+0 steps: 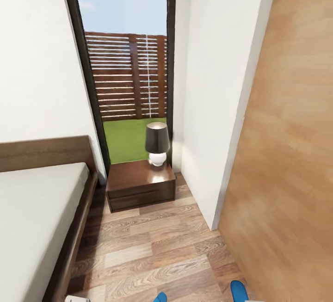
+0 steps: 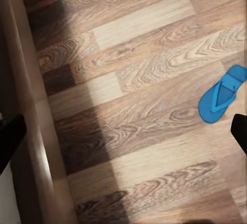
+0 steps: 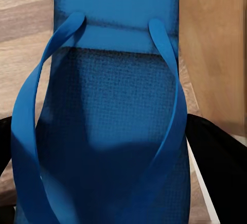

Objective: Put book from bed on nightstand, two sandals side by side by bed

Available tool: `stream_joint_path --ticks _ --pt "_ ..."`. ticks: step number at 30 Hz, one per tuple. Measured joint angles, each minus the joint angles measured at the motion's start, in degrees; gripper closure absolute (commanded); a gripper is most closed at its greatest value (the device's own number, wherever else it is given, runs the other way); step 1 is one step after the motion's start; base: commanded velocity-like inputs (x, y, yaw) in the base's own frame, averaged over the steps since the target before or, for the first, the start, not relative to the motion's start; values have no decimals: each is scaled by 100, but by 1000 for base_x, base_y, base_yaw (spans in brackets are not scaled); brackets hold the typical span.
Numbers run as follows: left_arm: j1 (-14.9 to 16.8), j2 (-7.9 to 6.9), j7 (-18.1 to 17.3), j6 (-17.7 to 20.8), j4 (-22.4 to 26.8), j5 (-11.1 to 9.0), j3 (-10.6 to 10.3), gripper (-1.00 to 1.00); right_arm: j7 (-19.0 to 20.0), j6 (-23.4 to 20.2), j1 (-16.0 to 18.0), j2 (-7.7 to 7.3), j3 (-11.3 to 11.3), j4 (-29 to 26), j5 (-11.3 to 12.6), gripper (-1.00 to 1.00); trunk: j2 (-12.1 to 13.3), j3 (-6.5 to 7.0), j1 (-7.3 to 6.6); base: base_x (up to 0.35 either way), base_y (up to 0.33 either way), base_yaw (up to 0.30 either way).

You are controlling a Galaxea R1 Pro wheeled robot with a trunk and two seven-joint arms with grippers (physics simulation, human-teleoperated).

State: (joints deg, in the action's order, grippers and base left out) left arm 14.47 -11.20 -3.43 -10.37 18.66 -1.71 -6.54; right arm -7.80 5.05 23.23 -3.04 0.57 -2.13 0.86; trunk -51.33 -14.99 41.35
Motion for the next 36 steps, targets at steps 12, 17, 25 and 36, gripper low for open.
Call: stream_joint_path --ticks 12,17,25,36 --pt "-1 2 0 0 1 1 -1 -100 0 1 1 -4 1 -5 0 100 0 0 0 51 36 -73" --pt "0 4 0 1 0 1 -6 -100 0 1 0 -3 2 -6 0 100 0 0 1 18 13 -172" --pt "-2 -5 0 2 2 4 -5 -100 0 1 1 2 0 -1 0 100 0 0 1 3 2 -80" --pt "-1 -3 0 3 1 1 -1 -100 0 0 1 -1 0 4 0 100 0 0 1 13 36 -56"
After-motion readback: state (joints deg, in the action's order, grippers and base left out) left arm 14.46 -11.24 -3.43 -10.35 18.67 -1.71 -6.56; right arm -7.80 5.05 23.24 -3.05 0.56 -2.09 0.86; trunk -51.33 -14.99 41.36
